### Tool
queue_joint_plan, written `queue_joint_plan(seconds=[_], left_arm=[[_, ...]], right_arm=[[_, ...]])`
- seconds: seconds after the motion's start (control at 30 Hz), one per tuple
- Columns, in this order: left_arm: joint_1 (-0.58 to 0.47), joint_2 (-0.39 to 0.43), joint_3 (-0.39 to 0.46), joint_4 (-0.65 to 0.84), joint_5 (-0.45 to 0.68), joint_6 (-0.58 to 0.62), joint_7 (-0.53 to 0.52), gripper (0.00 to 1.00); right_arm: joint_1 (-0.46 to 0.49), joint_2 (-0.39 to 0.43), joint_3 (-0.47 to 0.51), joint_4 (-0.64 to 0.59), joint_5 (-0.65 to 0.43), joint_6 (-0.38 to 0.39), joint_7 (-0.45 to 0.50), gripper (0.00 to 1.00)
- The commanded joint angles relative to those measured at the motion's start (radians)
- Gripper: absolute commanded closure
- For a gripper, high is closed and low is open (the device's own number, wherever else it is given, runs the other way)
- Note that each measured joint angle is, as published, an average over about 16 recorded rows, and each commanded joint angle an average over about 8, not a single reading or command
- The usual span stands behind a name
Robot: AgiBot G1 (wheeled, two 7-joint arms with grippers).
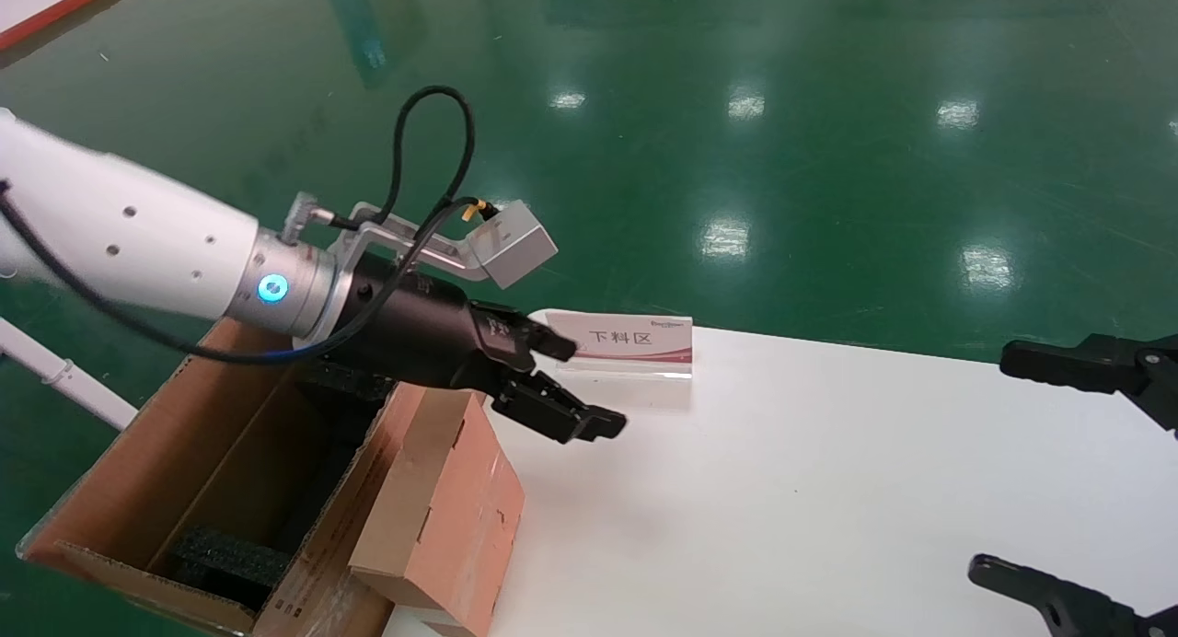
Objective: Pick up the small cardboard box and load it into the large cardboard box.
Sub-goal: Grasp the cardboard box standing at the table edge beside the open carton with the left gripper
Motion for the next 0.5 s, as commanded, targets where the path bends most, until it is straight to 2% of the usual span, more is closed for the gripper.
queue_joint_plan(seconds=[0.03,0.23,0.5], left_arm=[[-0.051,0.018,0.031,0.0,0.066,0.035,-0.092,0.0],[-0.146,0.048,0.124,-0.004,0.155,0.082,-0.281,0.0],[-0.285,0.059,0.305,-0.012,0.215,0.094,-0.427,0.0]], right_arm=[[0.0,0.0,0.0,0.0,0.0,0.0,0.0,0.0],[0.0,0.0,-0.001,0.0,0.0,0.0,0.0,0.0],[0.0,0.0,-0.001,0.0,0.001,0.001,-0.001,0.0]])
